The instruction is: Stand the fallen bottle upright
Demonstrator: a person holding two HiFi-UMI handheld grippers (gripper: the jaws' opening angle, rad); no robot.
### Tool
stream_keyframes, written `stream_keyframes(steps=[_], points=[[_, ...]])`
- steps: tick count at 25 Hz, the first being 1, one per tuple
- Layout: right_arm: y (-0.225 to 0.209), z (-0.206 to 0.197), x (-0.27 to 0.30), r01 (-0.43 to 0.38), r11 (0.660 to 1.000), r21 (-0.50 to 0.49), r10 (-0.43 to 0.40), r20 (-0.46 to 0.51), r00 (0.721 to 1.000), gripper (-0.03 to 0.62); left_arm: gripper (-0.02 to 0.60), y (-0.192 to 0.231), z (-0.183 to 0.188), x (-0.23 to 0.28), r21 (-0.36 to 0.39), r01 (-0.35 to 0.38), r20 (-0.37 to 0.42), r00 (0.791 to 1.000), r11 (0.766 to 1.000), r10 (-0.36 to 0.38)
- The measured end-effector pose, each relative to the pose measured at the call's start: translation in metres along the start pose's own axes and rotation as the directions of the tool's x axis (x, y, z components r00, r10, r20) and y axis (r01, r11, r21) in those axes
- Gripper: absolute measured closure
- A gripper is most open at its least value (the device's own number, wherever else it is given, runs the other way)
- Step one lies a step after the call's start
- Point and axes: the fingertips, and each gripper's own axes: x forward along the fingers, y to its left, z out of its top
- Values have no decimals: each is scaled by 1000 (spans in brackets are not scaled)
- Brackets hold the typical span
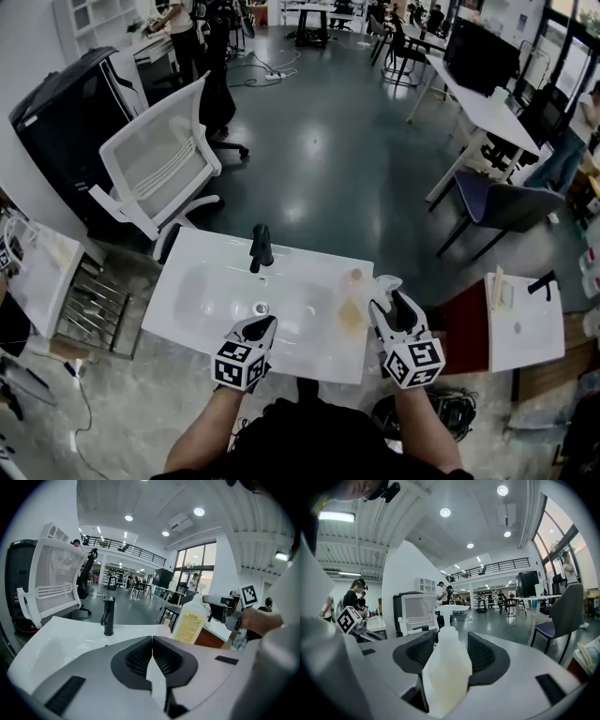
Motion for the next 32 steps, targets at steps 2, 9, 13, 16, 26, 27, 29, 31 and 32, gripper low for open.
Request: stream_keyframes(steps=[2,9,13,16,26,27,29,31,32], points=[[-2,4,-9,40,999,-24,-40,14,999,379,565,-2,-1,-2,-3,5,4,1000,1000,-5],[30,24,-42,55,991,-123,-47,60,997,489,565,-5,6,-31,-5,1,50,999,1000,0],[66,30,-43,-12,991,-136,21,64,998,540,565,1,10,-62,-14,-18,99,995,1000,19],[98,26,-39,-80,986,-143,87,44,995,556,565,6,15,-87,-7,-32,135,990,999,33],[178,21,-28,-326,938,-122,329,9,944,562,565,25,25,-169,-1,-189,219,958,982,185],[183,25,-26,-351,929,-115,355,15,935,566,565,25,26,-178,-8,-214,229,950,977,210],[192,29,-20,-409,904,-122,413,5,911,580,565,27,30,-193,-27,-266,246,933,964,264],[200,34,-19,-456,880,-133,456,-26,889,580,565,25,33,-203,-55,-310,256,915,949,313],[202,38,-20,-476,869,-137,476,-37,879,582,565,23,35,-206,-68,-327,259,907,943,333]])
